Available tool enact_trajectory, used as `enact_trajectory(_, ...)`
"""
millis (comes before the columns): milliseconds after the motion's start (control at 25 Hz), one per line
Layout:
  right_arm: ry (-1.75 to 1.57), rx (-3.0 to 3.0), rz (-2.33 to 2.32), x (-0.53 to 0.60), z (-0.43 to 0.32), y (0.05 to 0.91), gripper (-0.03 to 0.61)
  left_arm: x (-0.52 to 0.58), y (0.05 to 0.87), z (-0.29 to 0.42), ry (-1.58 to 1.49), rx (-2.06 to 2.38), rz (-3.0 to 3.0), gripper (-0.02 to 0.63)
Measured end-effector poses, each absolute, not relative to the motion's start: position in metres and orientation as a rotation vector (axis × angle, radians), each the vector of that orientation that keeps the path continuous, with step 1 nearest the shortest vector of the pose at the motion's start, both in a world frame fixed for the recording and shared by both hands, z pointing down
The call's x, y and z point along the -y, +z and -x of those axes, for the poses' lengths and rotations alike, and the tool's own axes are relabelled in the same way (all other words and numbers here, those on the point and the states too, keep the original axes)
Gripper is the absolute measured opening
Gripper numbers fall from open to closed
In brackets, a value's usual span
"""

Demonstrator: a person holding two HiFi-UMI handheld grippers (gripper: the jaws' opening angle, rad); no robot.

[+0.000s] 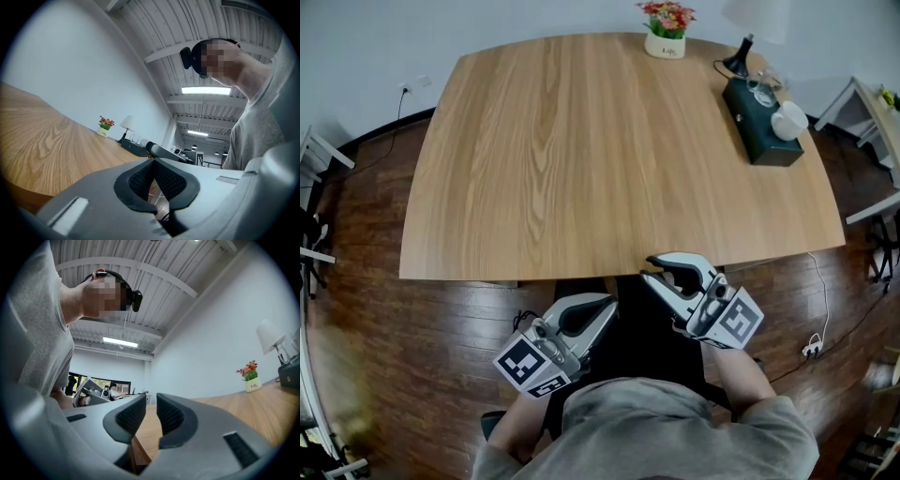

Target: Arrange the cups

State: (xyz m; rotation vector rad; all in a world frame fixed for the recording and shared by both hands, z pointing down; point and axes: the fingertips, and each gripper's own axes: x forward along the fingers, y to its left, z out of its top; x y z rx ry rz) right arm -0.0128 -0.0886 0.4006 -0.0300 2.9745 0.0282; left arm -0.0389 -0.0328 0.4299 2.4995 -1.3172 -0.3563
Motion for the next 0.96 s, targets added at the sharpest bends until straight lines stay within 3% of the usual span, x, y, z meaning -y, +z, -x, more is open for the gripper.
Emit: enact_trajectory(960, 0.012, -2.994, -0.029, 0.0798, 0.0173, 0.407, 0.084, 0.0329, 0.4362, 0.0346, -0.314, 1.321, -2.496, 0.0)
